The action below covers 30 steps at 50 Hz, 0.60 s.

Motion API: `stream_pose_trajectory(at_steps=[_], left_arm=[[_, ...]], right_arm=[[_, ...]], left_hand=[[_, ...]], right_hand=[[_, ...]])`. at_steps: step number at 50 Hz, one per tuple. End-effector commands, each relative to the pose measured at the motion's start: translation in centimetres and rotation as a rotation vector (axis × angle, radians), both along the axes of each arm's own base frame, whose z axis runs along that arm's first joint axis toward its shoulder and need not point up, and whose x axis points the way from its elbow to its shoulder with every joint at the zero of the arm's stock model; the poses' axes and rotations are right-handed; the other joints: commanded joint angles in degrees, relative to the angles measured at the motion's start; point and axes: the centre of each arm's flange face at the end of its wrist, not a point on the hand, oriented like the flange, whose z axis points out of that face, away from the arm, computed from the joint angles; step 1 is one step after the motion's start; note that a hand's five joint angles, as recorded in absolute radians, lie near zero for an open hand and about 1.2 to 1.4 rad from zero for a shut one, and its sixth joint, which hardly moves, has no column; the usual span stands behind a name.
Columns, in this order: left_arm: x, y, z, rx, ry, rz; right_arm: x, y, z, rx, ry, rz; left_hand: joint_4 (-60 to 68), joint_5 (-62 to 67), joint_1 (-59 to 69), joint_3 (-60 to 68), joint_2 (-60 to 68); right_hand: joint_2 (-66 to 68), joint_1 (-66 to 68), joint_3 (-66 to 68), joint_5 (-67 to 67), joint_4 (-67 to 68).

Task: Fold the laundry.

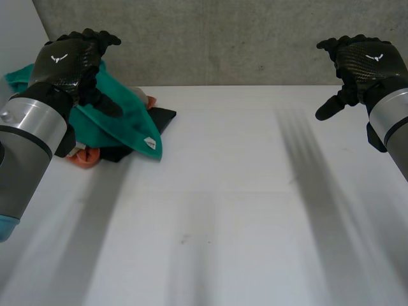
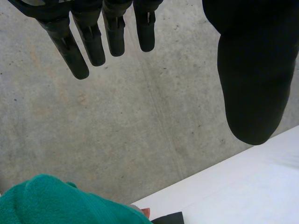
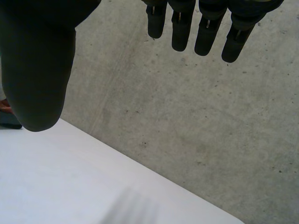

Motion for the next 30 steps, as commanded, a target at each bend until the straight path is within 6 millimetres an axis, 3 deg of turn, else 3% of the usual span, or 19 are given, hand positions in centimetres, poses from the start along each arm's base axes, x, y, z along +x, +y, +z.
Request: stream_pose_trajectory(at_steps=[1, 13, 18, 22, 23, 26, 30], left_arm=[[0.0, 0.0, 0.1, -0.002, 0.0, 0.0], [0.0, 0.1, 0.5, -0.014, 0.002, -0.003], [0.0, -1.0, 0.8, -0.044, -0.023, 0.012], [1.4, -4.8, -1.6, -0.025, -0.141, 0.093], [2.3, -6.9, -2.5, -0.027, -0.202, 0.134], [3.6, -9.9, -4.2, -0.03, -0.294, 0.189], [5.7, -15.7, -7.8, -0.039, -0.485, 0.265]], right_arm=[[0.0, 0.0, 0.0, 0.0, 0.0, 0.0], [-0.1, 0.0, 0.0, 0.0, 0.0, -0.002], [0.0, 0.0, 0.1, -0.004, 0.001, 0.004], [0.0, 0.0, 0.2, -0.007, 0.002, 0.009], [0.1, 0.0, 0.2, -0.006, 0.004, 0.01], [0.1, 0.0, 0.1, -0.005, 0.004, 0.012], [0.1, 0.0, 0.0, -0.002, 0.005, 0.013]], left_hand=[[-6.0, -5.7, -5.7, -5.8, -5.9], [-6.0, -5.7, -5.7, -5.8, -5.9], [-6.0, -5.7, -5.7, -5.8, -5.9], [-6.0, -5.7, -5.7, -5.8, -5.9], [-6.0, -5.7, -5.7, -5.8, -5.9], [-6.0, -5.7, -5.7, -5.8, -5.9], [-6.0, -5.7, -5.7, -5.8, -5.9]], right_hand=[[-5.4, -3.3, -5.8, -5.5, -5.9], [-5.4, -3.3, -5.8, -5.5, -5.9], [-5.4, -3.3, -5.8, -5.5, -5.9], [-5.4, -3.3, -5.8, -5.5, -5.9], [-5.4, -3.3, -5.8, -5.5, -5.9], [-5.4, -3.3, -5.8, -5.5, -5.9], [-5.4, -3.3, -5.8, -5.5, -5.9]])
